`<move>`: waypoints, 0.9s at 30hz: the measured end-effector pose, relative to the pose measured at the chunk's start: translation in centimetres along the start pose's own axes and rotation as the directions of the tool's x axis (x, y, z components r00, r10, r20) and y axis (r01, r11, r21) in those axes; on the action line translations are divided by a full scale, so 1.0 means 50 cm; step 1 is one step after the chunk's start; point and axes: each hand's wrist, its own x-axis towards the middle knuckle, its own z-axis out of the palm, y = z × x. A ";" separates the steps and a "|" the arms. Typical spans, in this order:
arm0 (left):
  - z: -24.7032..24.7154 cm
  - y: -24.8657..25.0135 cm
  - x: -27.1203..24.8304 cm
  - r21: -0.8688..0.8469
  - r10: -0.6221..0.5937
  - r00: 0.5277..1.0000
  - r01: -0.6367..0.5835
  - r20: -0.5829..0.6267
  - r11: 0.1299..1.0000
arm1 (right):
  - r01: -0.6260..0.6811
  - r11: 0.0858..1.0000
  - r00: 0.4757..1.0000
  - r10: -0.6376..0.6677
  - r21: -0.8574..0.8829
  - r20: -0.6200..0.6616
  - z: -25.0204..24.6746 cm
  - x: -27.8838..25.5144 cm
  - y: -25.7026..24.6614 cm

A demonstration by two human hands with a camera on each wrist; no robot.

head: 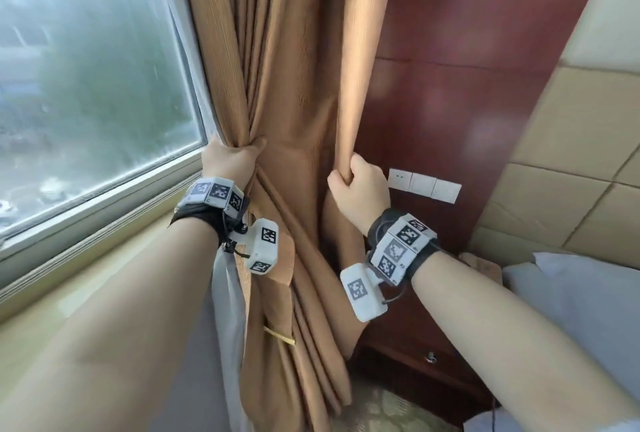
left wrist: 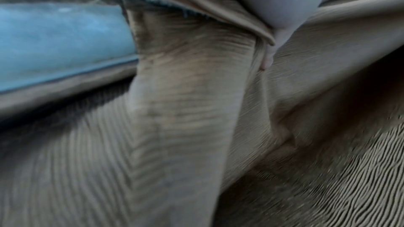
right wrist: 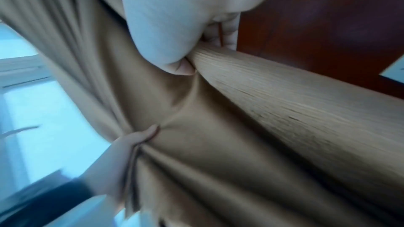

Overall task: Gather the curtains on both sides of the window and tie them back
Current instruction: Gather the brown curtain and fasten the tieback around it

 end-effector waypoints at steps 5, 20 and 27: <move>-0.013 -0.003 0.000 0.008 0.009 0.999 -0.009 0.033 1.000 | 0.235 0.969 0.972 -0.234 -0.070 0.018 0.023 -0.047 -0.103; -0.038 -0.002 -0.013 0.027 0.002 0.984 -0.007 0.176 1.000 | 0.311 0.940 0.843 -0.203 -0.141 0.499 0.076 -0.019 -0.147; -0.046 0.007 -0.016 0.022 0.042 0.961 -0.050 0.273 0.998 | 0.304 0.951 0.760 -0.205 -0.059 0.616 0.077 0.002 -0.141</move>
